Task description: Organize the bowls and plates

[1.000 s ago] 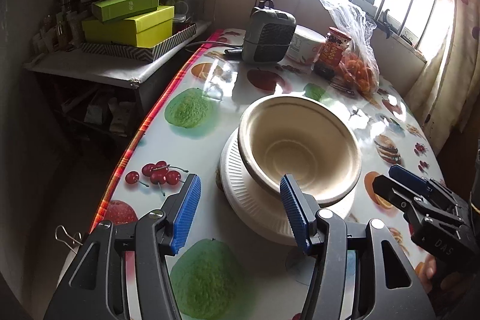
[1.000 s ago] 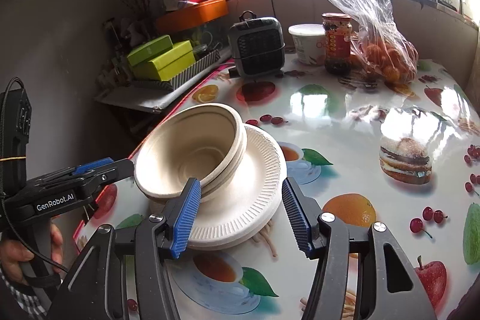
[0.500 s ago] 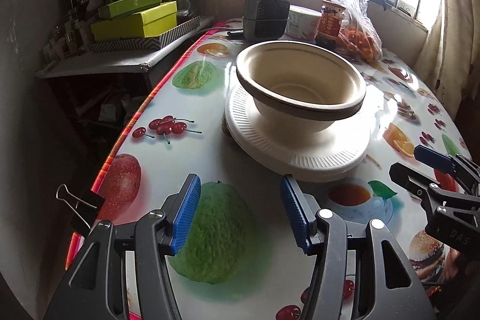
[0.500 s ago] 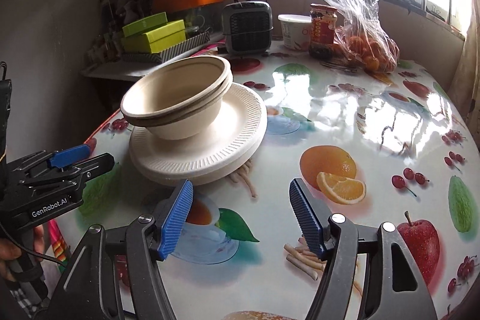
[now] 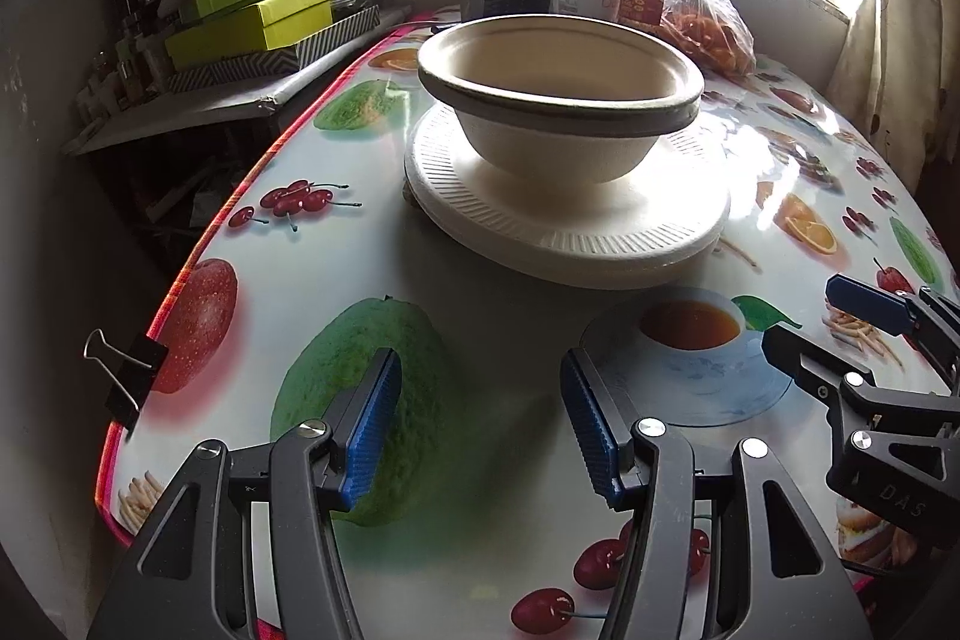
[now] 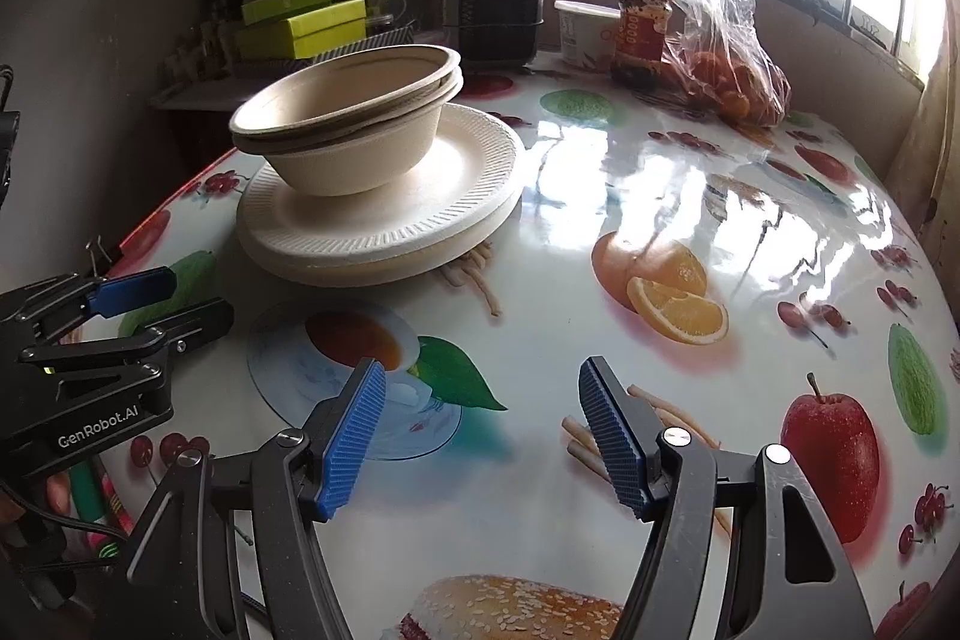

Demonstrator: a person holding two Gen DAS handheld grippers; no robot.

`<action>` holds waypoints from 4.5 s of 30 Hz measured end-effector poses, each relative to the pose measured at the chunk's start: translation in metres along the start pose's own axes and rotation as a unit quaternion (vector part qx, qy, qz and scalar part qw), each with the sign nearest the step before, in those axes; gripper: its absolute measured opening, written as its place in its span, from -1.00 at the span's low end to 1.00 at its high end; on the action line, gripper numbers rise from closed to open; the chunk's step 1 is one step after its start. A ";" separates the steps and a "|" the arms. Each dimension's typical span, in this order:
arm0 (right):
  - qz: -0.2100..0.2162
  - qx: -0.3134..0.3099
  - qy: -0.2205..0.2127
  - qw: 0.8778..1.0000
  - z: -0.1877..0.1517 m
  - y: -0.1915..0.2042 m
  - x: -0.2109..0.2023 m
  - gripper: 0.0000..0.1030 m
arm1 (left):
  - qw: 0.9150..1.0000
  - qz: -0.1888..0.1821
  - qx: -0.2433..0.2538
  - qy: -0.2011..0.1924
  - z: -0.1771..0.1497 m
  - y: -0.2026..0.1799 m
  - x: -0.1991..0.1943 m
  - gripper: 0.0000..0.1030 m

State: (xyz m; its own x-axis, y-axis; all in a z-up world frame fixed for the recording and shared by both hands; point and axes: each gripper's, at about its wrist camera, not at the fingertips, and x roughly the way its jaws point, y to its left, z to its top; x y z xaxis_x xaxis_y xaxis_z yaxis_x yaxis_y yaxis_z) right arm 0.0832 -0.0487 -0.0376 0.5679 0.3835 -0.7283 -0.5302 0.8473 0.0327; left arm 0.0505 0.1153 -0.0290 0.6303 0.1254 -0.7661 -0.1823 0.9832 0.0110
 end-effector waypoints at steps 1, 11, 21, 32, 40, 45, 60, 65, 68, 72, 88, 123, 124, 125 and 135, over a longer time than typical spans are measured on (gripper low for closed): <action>0.000 0.001 0.002 1.000 0.000 0.000 0.001 0.31 | 1.000 -0.001 0.001 0.002 -0.001 -0.001 0.001 0.09; -0.006 0.010 0.015 1.000 -0.003 -0.004 0.009 0.51 | 1.000 -0.008 -0.009 -0.006 -0.001 -0.002 0.005 0.18; -0.013 0.015 0.021 1.000 -0.004 -0.005 0.011 0.68 | 1.000 -0.016 -0.017 -0.017 -0.002 -0.001 0.005 0.30; -0.014 0.016 0.021 1.000 -0.004 -0.005 0.011 0.69 | 1.000 -0.016 -0.015 -0.017 -0.002 -0.001 0.005 0.30; -0.014 0.015 0.021 1.000 -0.004 -0.006 0.011 0.70 | 1.000 -0.016 -0.015 -0.017 -0.002 -0.001 0.005 0.30; -0.014 0.015 0.021 1.000 -0.004 -0.006 0.011 0.70 | 1.000 -0.015 -0.018 -0.018 -0.002 0.000 0.006 0.30; -0.014 0.015 0.021 1.000 -0.004 -0.006 0.011 0.70 | 1.000 -0.015 -0.017 -0.018 -0.002 0.000 0.006 0.30; -0.014 0.015 0.021 1.000 -0.004 -0.006 0.011 0.70 | 1.000 -0.015 -0.017 -0.018 -0.002 0.000 0.006 0.30; -0.014 0.015 0.021 1.000 -0.004 -0.006 0.011 0.70 | 1.000 -0.015 -0.017 -0.018 -0.002 0.000 0.006 0.30; -0.013 0.016 0.020 1.000 -0.004 -0.006 0.011 0.70 | 1.000 -0.015 -0.017 -0.018 -0.002 0.000 0.006 0.30; -0.013 0.016 0.020 1.000 -0.004 -0.006 0.011 0.70 | 1.000 -0.015 -0.017 -0.018 -0.002 0.000 0.006 0.30; -0.013 0.016 0.020 1.000 -0.004 -0.006 0.011 0.70 | 1.000 -0.014 -0.016 -0.018 -0.002 0.000 0.007 0.30; -0.013 0.016 0.020 1.000 -0.004 -0.006 0.011 0.70 | 1.000 -0.014 -0.016 -0.018 -0.002 0.000 0.007 0.30; -0.013 0.016 0.020 1.000 -0.004 -0.006 0.011 0.70 | 1.000 -0.013 -0.015 -0.018 -0.002 0.000 0.007 0.30; -0.014 0.016 0.020 1.000 -0.004 -0.006 0.010 0.70 | 1.000 -0.012 -0.015 -0.018 -0.002 0.001 0.007 0.30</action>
State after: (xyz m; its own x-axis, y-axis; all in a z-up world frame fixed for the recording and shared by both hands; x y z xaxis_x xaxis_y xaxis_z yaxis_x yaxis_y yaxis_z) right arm 0.0899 -0.0511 -0.0481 0.5556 0.3457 -0.7562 -0.4945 0.8685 0.0337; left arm 0.0528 0.1174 -0.0359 0.6613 0.1063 -0.7426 -0.1881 0.9818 -0.0270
